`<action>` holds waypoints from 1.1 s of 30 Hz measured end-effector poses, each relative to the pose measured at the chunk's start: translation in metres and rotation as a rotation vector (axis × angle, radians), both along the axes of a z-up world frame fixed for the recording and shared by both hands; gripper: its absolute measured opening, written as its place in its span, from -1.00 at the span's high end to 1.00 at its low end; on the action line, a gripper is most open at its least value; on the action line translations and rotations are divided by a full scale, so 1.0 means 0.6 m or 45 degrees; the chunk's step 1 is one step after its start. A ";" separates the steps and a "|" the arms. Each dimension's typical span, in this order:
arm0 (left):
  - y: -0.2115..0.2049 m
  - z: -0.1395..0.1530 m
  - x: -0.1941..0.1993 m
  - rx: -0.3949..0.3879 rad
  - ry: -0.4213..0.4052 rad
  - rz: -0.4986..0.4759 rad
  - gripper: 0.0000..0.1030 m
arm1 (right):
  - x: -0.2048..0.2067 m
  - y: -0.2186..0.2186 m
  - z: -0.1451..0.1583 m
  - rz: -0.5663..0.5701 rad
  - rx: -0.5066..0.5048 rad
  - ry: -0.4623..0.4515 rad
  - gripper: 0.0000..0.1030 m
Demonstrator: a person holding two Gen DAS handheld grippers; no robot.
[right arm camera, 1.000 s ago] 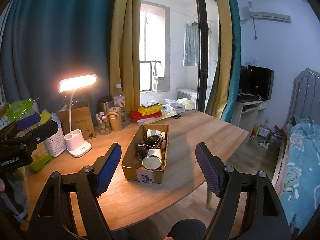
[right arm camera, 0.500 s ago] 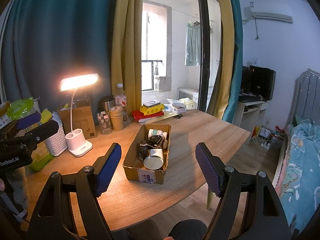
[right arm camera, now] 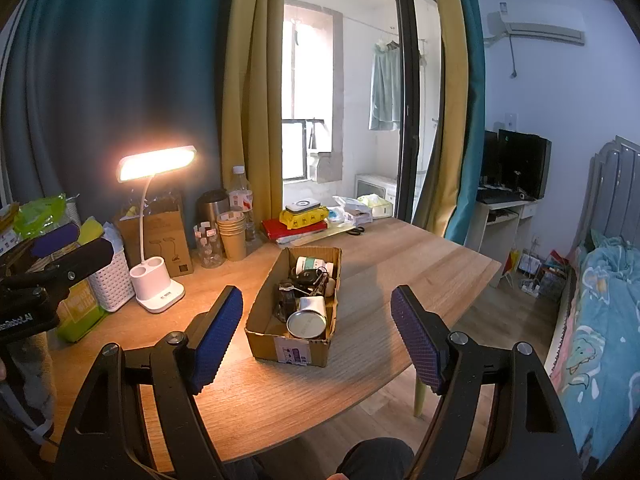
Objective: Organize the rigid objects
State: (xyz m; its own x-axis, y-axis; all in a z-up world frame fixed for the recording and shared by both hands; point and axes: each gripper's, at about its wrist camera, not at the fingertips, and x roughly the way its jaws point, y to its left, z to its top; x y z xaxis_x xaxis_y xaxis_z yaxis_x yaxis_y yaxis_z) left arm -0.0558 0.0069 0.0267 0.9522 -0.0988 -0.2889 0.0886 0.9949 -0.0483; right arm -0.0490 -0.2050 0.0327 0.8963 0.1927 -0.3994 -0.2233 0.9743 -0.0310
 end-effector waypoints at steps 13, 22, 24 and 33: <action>0.002 0.004 -0.003 -0.023 0.003 0.008 -0.86 | 0.000 -0.003 -0.010 -0.010 0.001 0.008 -0.54; -0.001 0.004 -0.005 -0.002 -0.017 0.015 -0.86 | 0.001 -0.003 -0.011 -0.009 0.002 0.017 -0.54; -0.001 0.003 -0.004 -0.003 -0.021 0.020 -0.86 | 0.004 -0.002 -0.012 -0.010 0.000 0.022 -0.54; 0.004 -0.004 0.009 0.001 -0.001 0.038 -0.86 | 0.013 -0.006 -0.010 -0.005 0.009 0.036 -0.54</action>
State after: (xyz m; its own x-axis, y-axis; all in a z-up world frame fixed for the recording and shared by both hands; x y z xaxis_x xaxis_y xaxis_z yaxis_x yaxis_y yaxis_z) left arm -0.0502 0.0094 0.0246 0.9550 -0.0702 -0.2881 0.0590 0.9971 -0.0476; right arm -0.0412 -0.2084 0.0268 0.8854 0.1920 -0.4233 -0.2200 0.9753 -0.0177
